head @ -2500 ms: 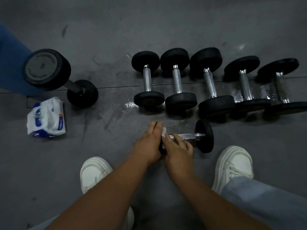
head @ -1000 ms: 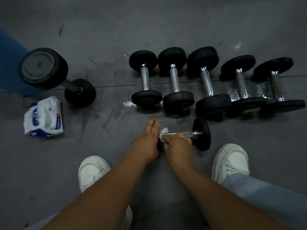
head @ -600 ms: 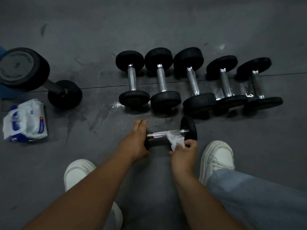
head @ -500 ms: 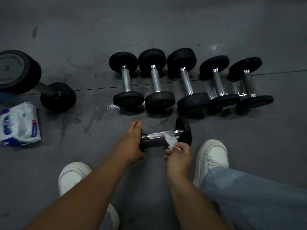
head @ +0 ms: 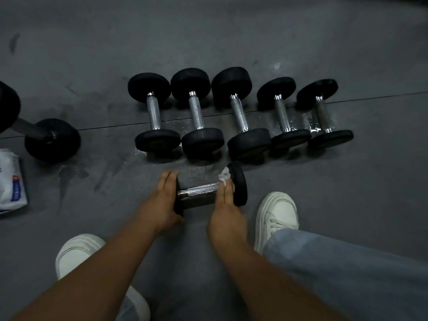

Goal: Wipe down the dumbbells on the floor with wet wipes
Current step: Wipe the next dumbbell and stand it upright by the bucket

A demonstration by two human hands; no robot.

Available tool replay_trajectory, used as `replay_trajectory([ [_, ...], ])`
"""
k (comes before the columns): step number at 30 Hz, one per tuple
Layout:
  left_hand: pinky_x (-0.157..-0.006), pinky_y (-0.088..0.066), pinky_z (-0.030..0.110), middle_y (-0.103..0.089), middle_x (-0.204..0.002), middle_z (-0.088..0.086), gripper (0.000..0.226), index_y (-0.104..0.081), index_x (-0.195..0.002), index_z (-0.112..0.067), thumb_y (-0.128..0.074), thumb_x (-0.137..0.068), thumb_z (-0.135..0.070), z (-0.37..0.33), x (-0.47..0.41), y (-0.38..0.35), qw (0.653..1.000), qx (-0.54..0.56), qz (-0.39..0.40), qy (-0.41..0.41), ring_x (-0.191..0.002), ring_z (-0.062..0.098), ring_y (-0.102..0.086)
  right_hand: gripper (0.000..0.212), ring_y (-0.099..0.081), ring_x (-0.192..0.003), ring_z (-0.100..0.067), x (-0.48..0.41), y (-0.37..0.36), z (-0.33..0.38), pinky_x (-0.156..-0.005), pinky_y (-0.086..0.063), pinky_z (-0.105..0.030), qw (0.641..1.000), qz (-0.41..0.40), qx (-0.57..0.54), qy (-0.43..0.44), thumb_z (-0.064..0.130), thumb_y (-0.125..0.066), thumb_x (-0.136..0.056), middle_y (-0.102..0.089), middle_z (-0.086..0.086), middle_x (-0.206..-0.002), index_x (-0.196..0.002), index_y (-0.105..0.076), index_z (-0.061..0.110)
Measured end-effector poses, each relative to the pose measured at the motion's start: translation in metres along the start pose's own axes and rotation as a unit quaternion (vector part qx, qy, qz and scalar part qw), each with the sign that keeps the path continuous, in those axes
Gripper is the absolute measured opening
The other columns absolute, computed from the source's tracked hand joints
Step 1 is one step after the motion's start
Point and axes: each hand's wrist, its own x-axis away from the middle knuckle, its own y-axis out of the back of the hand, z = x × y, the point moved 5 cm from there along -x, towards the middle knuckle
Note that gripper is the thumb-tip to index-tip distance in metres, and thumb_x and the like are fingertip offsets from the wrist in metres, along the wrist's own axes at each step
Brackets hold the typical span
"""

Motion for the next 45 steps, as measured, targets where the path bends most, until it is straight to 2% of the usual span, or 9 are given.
replay_trajectory([
  [16,-0.105,-0.044,0.044,0.003,-0.161,-0.007,0.133,-0.003,-0.155,-0.023,-0.09,-0.055,-0.024,0.005,-0.009,0.002,1.0,-0.003,0.013,-0.004,-0.139,0.028,-0.037,0.093,-0.056,-0.114,-0.024,0.009,-0.009,-0.002,-0.085,-0.048,-0.036,0.993,-0.014,-0.112,0.026,0.001,-0.049,-0.079,0.023,0.022,-0.156,-0.154,0.001,0.028],
  [21,-0.105,-0.044,0.044,0.001,-0.161,-0.007,0.133,-0.004,-0.155,-0.023,-0.09,-0.055,-0.024,0.005,-0.009,0.002,1.0,-0.002,0.015,0.0,-0.139,0.027,-0.038,0.076,-0.04,-0.131,-0.006,-0.02,0.012,0.002,-0.106,-0.033,-0.02,0.975,-0.067,-0.211,0.027,-0.004,-0.044,-0.082,-0.018,0.015,-0.157,-0.15,-0.028,0.025],
  [24,-0.107,-0.042,0.042,-0.002,-0.161,-0.004,0.133,-0.006,-0.155,-0.022,-0.091,-0.054,-0.021,0.005,-0.011,0.004,1.0,0.009,0.009,0.002,-0.139,0.028,-0.036,0.037,-0.06,-0.091,-0.006,0.004,-0.025,-0.021,-0.077,-0.043,-0.01,0.896,-0.109,-0.419,-0.094,-0.007,-0.047,-0.087,-0.068,-0.003,-0.107,-0.101,-0.072,0.017],
  [26,-0.109,-0.041,0.04,-0.003,-0.161,-0.003,0.133,-0.006,-0.155,-0.021,-0.092,-0.054,-0.021,0.005,-0.013,0.005,1.0,0.008,0.013,0.002,-0.139,0.029,-0.037,0.038,-0.056,-0.055,-0.009,0.007,-0.053,-0.021,-0.049,-0.038,-0.013,0.736,0.006,-0.639,-0.225,0.0,-0.044,-0.094,-0.063,-0.003,-0.061,-0.069,-0.067,0.018],
  [29,-0.106,-0.043,0.041,0.002,-0.162,-0.004,0.131,-0.004,-0.156,-0.023,-0.09,-0.058,-0.019,0.003,-0.007,0.0,1.0,0.007,0.004,0.0,-0.137,0.03,-0.04,0.03,-0.055,-0.082,-0.016,-0.018,-0.048,-0.017,-0.061,-0.036,-0.017,0.493,0.018,-0.806,-0.329,-0.001,-0.036,-0.097,-0.055,-0.005,-0.078,-0.081,-0.052,0.019],
  [34,-0.098,-0.047,0.039,0.007,-0.162,-0.009,0.125,-0.003,-0.156,-0.024,-0.086,-0.063,-0.015,-0.002,0.007,-0.005,1.0,0.009,-0.022,0.0,-0.131,0.032,-0.047,0.031,-0.053,-0.078,-0.015,-0.014,-0.039,-0.004,-0.069,-0.041,-0.023,0.218,-0.001,-0.909,-0.357,-0.005,-0.035,-0.098,-0.055,-0.006,-0.088,-0.086,-0.055,0.016],
  [39,-0.093,-0.051,0.047,0.008,-0.161,-0.011,0.126,-0.005,-0.155,-0.024,-0.087,-0.06,-0.018,0.0,0.01,-0.009,0.999,0.003,-0.036,-0.009,-0.128,0.034,-0.049,0.018,-0.049,-0.063,-0.007,-0.024,-0.044,-0.009,-0.057,-0.041,-0.017,0.155,-0.005,-0.91,-0.386,0.003,-0.052,-0.096,-0.054,-0.001,-0.072,-0.079,-0.054,0.009],
  [42,-0.092,-0.051,0.048,0.007,-0.16,-0.011,0.124,-0.007,-0.155,-0.023,-0.086,-0.06,-0.018,0.001,0.011,-0.01,0.999,0.002,-0.046,-0.027,-0.127,0.035,-0.05,0.015,-0.042,-0.046,-0.001,-0.025,-0.05,-0.006,-0.047,-0.03,-0.01,0.212,0.025,-0.907,-0.363,0.021,-0.059,-0.094,-0.051,0.005,-0.053,-0.08,-0.056,0.017],
  [45,-0.091,-0.051,0.048,0.007,-0.159,-0.013,0.123,-0.007,-0.155,-0.022,-0.086,-0.06,-0.017,0.001,0.01,-0.01,0.999,0.009,-0.044,-0.021,-0.127,0.034,-0.05,0.017,-0.045,-0.061,-0.002,-0.023,-0.048,-0.005,-0.053,-0.029,-0.015,0.313,0.055,-0.87,-0.376,0.037,-0.065,-0.089,-0.052,0.006,-0.07,-0.087,-0.06,0.02],
])
